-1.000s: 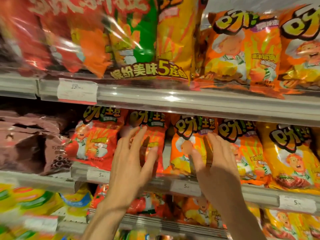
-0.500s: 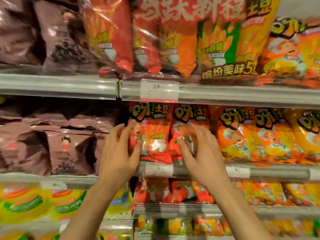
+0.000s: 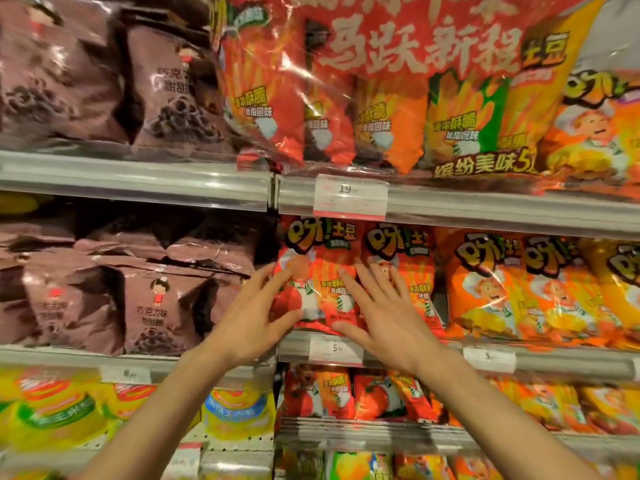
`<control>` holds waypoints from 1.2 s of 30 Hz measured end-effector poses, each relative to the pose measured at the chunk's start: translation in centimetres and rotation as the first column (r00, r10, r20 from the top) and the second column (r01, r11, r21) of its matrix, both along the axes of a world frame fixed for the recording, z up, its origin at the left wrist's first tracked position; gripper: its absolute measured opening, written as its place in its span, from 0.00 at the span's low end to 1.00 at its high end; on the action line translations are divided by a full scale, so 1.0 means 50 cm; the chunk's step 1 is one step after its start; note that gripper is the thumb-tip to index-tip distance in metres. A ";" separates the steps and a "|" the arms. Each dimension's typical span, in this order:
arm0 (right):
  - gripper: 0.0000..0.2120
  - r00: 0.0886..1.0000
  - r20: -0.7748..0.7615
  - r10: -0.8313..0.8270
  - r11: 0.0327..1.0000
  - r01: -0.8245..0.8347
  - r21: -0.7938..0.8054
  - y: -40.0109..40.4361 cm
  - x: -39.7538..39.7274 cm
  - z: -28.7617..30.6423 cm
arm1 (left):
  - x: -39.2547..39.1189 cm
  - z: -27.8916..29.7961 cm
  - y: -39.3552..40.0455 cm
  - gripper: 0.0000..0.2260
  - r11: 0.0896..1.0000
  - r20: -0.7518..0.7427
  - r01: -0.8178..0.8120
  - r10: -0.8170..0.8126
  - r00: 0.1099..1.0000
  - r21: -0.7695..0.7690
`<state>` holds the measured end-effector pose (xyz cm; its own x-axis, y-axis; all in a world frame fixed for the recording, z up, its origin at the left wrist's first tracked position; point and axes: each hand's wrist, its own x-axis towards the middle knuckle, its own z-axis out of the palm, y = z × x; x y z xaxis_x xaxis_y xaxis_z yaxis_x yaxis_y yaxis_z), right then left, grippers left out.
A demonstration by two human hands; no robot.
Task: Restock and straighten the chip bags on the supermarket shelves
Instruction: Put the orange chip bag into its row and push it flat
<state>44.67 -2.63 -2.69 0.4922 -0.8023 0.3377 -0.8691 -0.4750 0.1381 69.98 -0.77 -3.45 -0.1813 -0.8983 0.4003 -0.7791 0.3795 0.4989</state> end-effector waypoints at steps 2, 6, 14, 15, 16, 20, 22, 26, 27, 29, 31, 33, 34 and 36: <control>0.41 1.000 -0.014 0.015 1.000 -0.015 0.001 -0.012 -0.002 0.005 | -0.007 -0.003 0.003 0.33 0.999 -0.018 -0.028 0.028 0.999 -0.041; 0.40 0.999 -0.025 0.038 0.999 -0.038 -0.005 -0.023 -0.009 0.007 | -0.016 -0.011 0.011 0.32 0.995 -0.041 -0.071 0.068 0.997 -0.071; 0.40 0.996 0.080 0.050 0.999 -0.050 -0.008 -0.021 -0.018 0.004 | -0.028 0.008 0.012 0.26 0.939 0.169 -0.096 0.158 0.973 -0.329; 0.41 0.996 0.078 0.044 0.999 -0.042 -0.022 -0.022 -0.018 0.009 | -0.038 0.014 0.002 0.25 0.925 0.184 -0.085 0.163 0.969 -0.371; 0.42 0.997 0.067 0.036 0.999 -0.034 -0.034 -0.022 -0.018 0.013 | -0.049 0.021 -0.010 0.25 0.916 0.200 -0.071 0.161 0.966 -0.394; 0.42 1.000 0.005 0.011 0.999 -0.010 -0.033 -0.022 -0.022 0.012 | -0.089 0.029 -0.061 0.28 0.931 0.260 -0.042 0.144 0.955 -0.363; 0.43 1.000 -0.007 0.004 0.999 -0.004 -0.039 -0.025 -0.024 0.007 | -0.093 0.017 -0.076 0.30 0.937 0.286 -0.065 0.170 0.943 -0.343; 0.42 1.000 -0.023 0.007 0.999 -0.008 -0.053 -0.039 -0.021 0.002 | -0.093 0.002 -0.087 0.31 0.930 0.288 -0.106 0.215 0.933 -0.351; 0.42 0.999 -0.032 0.011 0.999 -0.012 -0.052 -0.044 -0.020 0.002 | -0.094 0.002 -0.089 0.31 0.929 0.289 -0.117 0.227 0.930 -0.352; 0.42 0.999 -0.051 0.016 0.998 -0.019 -0.055 -0.053 -0.020 0.006 | -0.095 0.004 -0.091 0.31 0.925 0.300 -0.135 0.250 0.921 -0.356; 0.42 0.998 -0.060 0.018 0.998 -0.022 -0.062 -0.056 -0.019 0.007 | -0.095 0.002 -0.089 0.31 0.921 0.307 -0.147 0.266 0.914 -0.360; 0.42 0.998 -0.054 0.024 0.997 -0.027 -0.069 -0.053 -0.020 0.001 | -0.097 -0.003 -0.086 0.31 0.915 0.310 -0.162 0.286 0.907 -0.370; 0.42 0.999 -0.046 0.026 0.997 -0.030 -0.072 -0.052 -0.020 -0.002 | -0.098 -0.006 -0.085 0.31 0.912 0.309 -0.171 0.296 0.904 -0.372; 0.42 0.999 -0.033 0.023 0.997 -0.025 -0.068 -0.050 -0.020 -0.006 | -0.101 -0.010 -0.086 0.31 0.911 0.308 -0.186 0.308 0.900 -0.369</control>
<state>43.68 -5.12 -2.96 0.5224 -0.7657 0.3752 -0.8522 -0.4839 0.1990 64.94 -5.09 -3.93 -0.1540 -0.7640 0.6265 -0.9684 0.2427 0.0579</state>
